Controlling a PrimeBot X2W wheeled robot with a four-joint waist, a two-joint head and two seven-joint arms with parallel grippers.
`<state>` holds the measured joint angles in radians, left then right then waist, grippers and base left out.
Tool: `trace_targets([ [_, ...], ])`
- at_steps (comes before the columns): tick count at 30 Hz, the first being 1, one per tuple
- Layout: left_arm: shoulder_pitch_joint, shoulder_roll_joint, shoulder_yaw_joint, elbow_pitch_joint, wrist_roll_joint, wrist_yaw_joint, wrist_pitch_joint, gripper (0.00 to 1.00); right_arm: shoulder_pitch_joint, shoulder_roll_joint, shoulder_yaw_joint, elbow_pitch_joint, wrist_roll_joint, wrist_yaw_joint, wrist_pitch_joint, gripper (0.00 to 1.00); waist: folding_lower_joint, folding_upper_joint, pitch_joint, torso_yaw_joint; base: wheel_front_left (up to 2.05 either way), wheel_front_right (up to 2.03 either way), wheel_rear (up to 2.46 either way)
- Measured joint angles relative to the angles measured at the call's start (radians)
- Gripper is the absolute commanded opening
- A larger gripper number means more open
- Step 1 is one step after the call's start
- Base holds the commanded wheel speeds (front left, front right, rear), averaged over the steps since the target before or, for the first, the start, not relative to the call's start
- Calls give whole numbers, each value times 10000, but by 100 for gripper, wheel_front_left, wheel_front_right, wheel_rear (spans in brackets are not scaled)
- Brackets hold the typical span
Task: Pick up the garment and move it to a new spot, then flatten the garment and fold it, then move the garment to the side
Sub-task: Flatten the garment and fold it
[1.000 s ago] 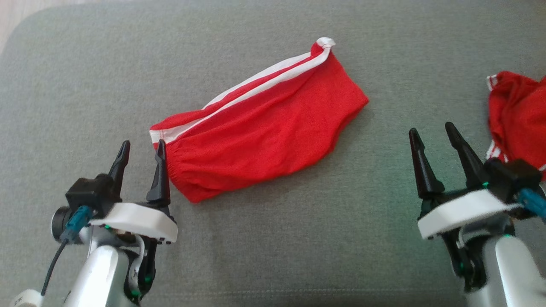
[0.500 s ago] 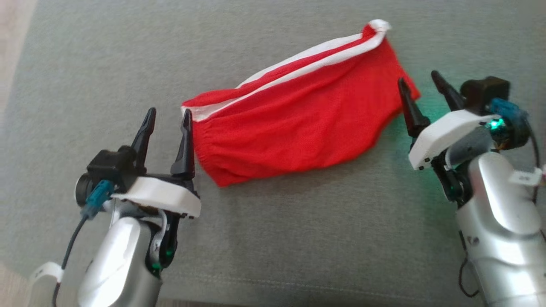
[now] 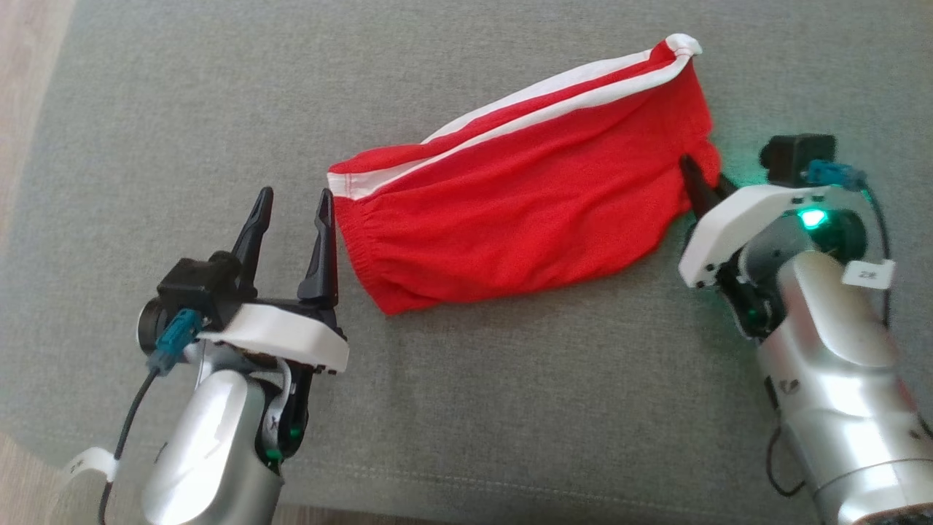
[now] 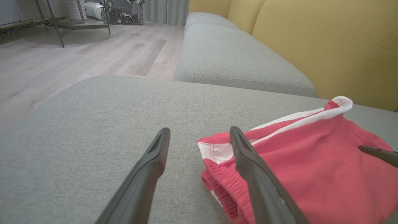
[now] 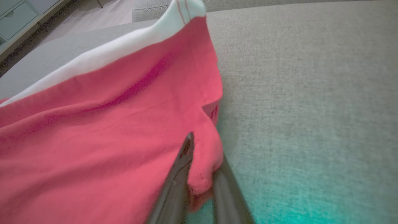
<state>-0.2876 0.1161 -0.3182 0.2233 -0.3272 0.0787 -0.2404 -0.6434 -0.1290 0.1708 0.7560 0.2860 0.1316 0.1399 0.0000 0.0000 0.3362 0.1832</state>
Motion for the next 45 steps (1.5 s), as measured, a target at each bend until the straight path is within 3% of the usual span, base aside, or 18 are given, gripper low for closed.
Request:
trace_targets([
  [6,-2,48,36,-15,0,25,-4,100,167,155,318,-82,629,0,-345,0,0,0,-71,-303,0,0,0],
  [12,5,228,96,-98,0,96,-4,100,1374,282,228,-966,1126,0,-989,0,0,0,-182,-691,0,0,0],
  [21,209,403,82,-311,-8,105,73,100,3921,614,-984,-3133,1275,0,-1392,0,0,0,-274,-1096,0,0,0],
  [32,205,506,38,-500,-10,178,163,100,5480,811,-2111,-4913,1068,0,-583,0,0,0,-408,-1264,0,0,0],
  [36,212,523,-2,-497,-10,178,211,100,5499,809,-1850,-5639,825,0,-230,0,0,0,-602,-1252,0,0,0],
  [40,337,535,-48,-499,-104,184,272,100,5029,805,-809,-6631,673,0,362,0,0,0,-876,-1160,0,0,0],
  [45,478,535,-157,-489,-113,194,274,100,4142,794,516,-6957,848,0,671,0,0,0,-1037,-964,0,0,0],
])
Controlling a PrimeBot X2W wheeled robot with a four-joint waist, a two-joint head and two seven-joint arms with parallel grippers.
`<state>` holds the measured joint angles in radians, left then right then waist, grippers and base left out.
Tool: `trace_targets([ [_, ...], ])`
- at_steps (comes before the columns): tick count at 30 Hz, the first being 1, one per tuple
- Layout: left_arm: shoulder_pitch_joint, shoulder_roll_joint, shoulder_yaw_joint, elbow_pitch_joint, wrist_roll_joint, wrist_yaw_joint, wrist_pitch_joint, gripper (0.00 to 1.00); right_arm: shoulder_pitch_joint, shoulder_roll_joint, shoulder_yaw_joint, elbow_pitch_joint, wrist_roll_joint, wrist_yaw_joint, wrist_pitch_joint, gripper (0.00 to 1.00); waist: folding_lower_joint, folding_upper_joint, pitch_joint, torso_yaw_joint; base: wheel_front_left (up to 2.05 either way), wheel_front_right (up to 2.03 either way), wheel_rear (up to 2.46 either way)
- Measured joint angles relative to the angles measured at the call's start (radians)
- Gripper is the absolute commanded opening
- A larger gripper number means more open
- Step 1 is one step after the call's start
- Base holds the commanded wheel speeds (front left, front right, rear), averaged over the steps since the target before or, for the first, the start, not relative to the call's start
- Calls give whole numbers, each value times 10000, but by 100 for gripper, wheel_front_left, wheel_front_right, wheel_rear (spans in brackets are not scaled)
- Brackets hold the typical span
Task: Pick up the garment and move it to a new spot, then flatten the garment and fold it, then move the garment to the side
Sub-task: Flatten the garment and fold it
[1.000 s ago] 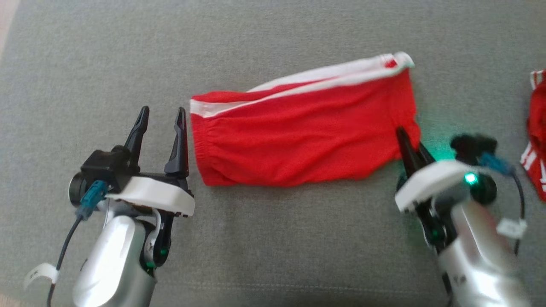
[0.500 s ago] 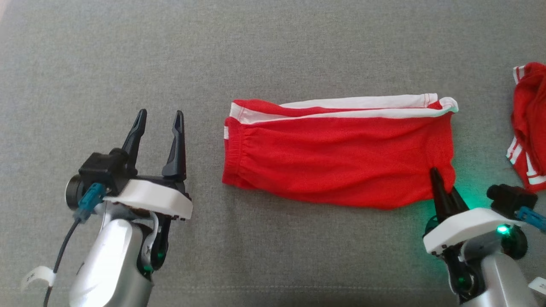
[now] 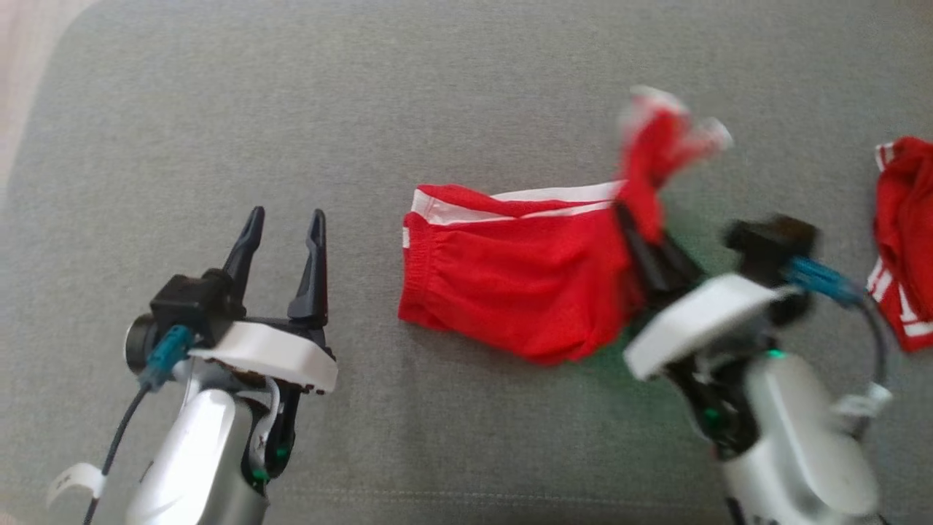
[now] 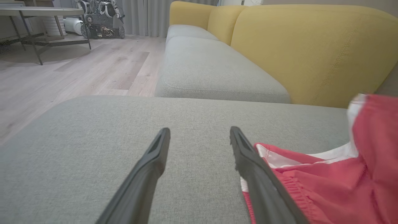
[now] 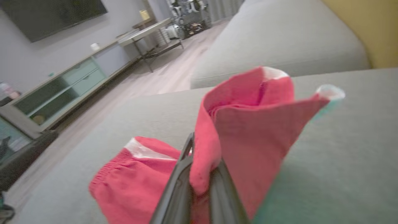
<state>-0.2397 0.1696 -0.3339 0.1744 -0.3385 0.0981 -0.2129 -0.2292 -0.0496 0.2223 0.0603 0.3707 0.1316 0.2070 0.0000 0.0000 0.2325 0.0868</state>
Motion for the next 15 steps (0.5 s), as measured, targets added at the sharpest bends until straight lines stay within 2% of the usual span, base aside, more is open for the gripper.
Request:
trace_targets([
  [3,12,-8,-79,35,-2,0,-2,100,-651,-21,1164,119,441,0,63,0,0,0,-61,194,0,0,0],
  [7,15,-13,-94,67,-75,2,-2,100,-1313,-58,2614,903,1081,0,92,0,0,0,-53,490,0,0,0],
  [14,50,-29,-113,138,-105,67,-15,100,-1445,-134,3722,2587,1697,0,-102,0,0,0,110,879,0,0,0],
  [15,51,-29,-115,163,-121,77,-15,100,-1518,-148,3827,2706,1758,0,-215,19,0,0,142,887,0,0,0],
])
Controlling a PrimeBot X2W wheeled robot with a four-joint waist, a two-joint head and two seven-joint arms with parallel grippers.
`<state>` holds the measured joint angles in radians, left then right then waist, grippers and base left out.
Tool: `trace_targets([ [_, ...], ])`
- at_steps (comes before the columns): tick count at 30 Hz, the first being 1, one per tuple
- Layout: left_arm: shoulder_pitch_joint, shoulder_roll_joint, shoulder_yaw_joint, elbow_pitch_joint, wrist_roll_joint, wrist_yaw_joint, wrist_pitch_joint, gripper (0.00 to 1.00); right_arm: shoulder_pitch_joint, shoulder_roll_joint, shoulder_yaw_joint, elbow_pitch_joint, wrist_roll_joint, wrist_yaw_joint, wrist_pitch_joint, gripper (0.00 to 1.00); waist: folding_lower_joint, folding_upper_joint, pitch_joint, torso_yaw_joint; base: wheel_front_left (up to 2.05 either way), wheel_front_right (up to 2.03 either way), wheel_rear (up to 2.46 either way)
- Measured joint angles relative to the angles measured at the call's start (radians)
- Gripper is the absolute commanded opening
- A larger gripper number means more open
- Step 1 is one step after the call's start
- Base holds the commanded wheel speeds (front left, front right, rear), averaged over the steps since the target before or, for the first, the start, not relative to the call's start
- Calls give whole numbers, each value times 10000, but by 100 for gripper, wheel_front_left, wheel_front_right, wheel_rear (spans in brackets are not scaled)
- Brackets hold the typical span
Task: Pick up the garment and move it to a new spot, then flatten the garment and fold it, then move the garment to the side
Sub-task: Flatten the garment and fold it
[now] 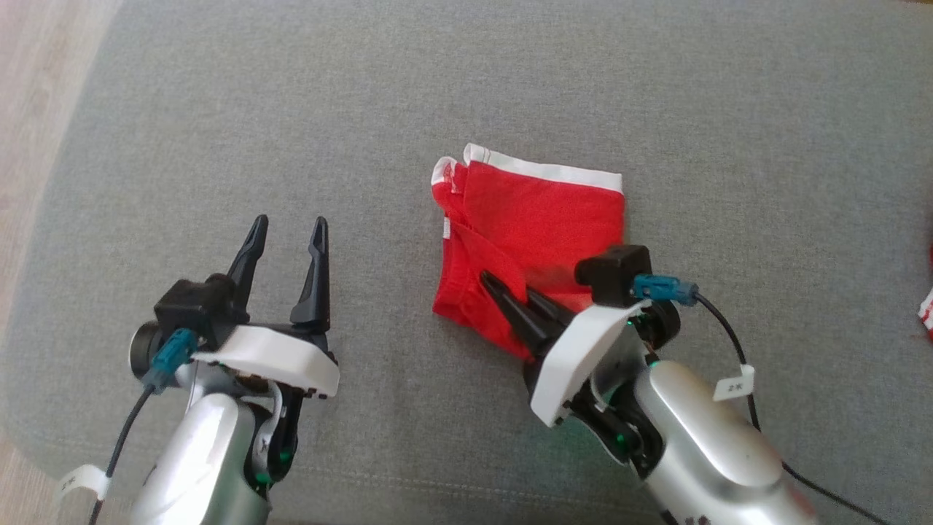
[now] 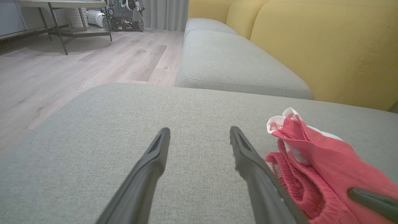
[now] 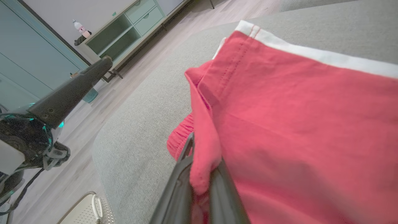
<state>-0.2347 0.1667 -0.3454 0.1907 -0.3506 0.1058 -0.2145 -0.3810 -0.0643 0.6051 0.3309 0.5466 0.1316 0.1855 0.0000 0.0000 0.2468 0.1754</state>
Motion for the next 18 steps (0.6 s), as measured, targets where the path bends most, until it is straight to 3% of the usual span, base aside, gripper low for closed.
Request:
trace_targets([
  [1,0,0,2,8,-40,2,0,100,-83,-4,82,65,25,0,-73,63,0,0,24,-9,0,0,0],
  [2,0,2,2,17,-38,6,-2,100,-188,-17,207,81,31,0,-173,100,0,0,42,-30,0,0,0],
  [10,-5,38,-10,29,-38,86,-15,100,-762,-36,495,-882,362,0,-1394,100,0,0,23,-353,0,0,0],
  [18,6,226,31,-167,-38,224,-12,100,-205,-362,-2499,-1804,-1080,0,-1593,100,0,0,-110,-819,0,0,0],
])
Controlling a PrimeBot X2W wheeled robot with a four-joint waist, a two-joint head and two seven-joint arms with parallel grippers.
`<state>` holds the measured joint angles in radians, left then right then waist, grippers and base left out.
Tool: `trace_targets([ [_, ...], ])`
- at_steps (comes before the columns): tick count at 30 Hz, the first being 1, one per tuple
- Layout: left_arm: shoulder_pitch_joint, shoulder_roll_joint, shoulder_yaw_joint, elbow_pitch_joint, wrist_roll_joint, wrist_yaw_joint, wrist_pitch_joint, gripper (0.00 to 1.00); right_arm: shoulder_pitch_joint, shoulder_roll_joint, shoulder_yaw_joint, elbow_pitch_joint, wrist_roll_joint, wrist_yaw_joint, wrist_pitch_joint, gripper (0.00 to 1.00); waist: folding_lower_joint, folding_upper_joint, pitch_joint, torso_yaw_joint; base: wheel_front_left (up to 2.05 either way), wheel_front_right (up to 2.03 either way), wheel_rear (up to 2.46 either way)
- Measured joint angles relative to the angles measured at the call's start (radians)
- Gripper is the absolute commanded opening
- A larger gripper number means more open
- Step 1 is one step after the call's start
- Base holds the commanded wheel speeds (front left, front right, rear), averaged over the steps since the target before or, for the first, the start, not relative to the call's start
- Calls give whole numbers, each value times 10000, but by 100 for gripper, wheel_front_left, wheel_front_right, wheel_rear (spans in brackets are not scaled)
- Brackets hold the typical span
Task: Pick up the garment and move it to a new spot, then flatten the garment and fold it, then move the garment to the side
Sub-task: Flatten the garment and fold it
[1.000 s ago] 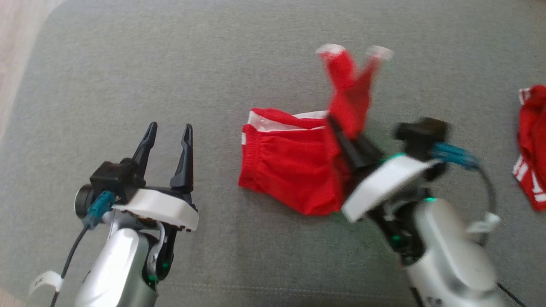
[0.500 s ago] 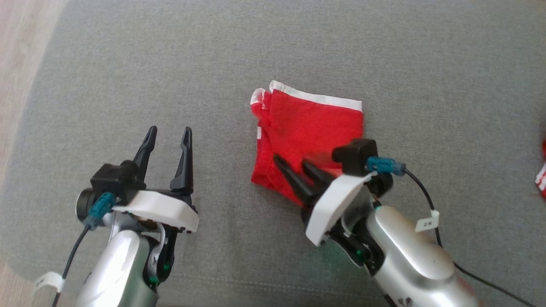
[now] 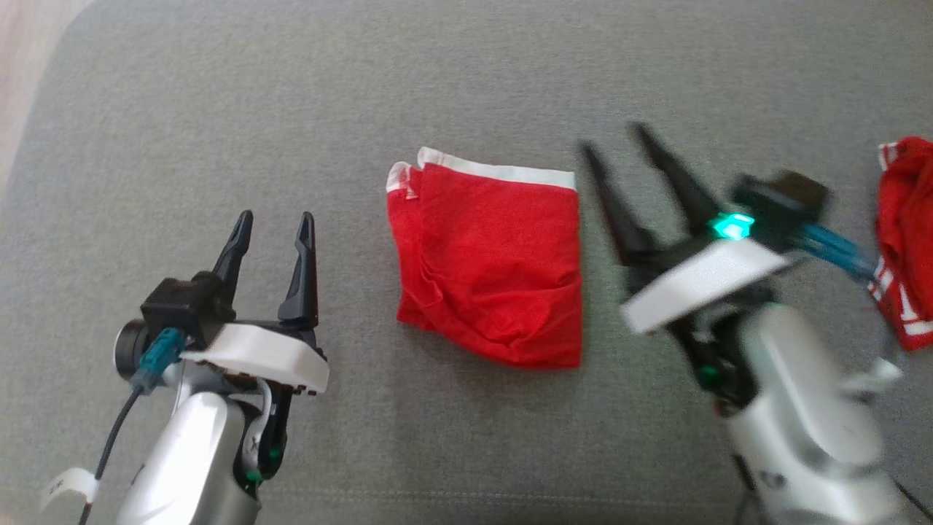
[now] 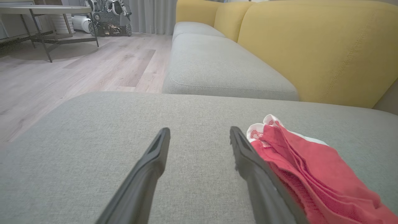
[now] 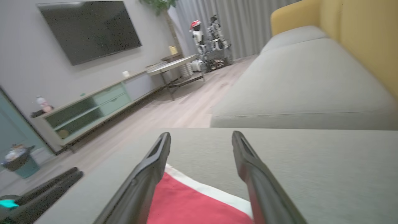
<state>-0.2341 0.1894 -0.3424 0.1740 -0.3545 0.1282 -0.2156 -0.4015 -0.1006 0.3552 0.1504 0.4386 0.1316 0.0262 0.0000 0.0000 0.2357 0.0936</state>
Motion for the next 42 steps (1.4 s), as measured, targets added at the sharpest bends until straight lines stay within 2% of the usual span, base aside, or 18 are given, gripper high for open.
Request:
trace_targets([
  [7,79,230,13,-265,0,123,35,100,1783,-19,-2288,-880,-1312,0,259,100,0,0,-71,-332,0,0,0],
  [13,91,276,-6,-437,2,207,136,100,2817,104,-3212,-1814,-2052,0,548,100,0,0,-82,-472,0,0,0],
  [22,161,380,-21,-443,2,215,307,100,3135,276,-3448,-2759,-2349,0,631,100,0,0,-173,-660,0,0,0],
  [39,265,472,-48,-437,-2,299,307,100,3357,349,-3359,-3009,-2380,0,844,100,0,0,-229,-601,0,0,0],
  [40,265,472,-58,-437,-2,299,307,100,3357,349,-3354,-3007,-2380,0,863,47,0,0,-224,-572,0,0,0],
  [41,263,472,-71,-437,-2,297,305,100,3355,349,-3350,-2999,-2380,0,892,0,0,0,-211,-538,0,0,0],
  [42,263,472,-81,-437,-4,297,305,100,3348,347,-3296,-2978,-2378,0,907,0,0,0,-193,-498,0,0,0],
])
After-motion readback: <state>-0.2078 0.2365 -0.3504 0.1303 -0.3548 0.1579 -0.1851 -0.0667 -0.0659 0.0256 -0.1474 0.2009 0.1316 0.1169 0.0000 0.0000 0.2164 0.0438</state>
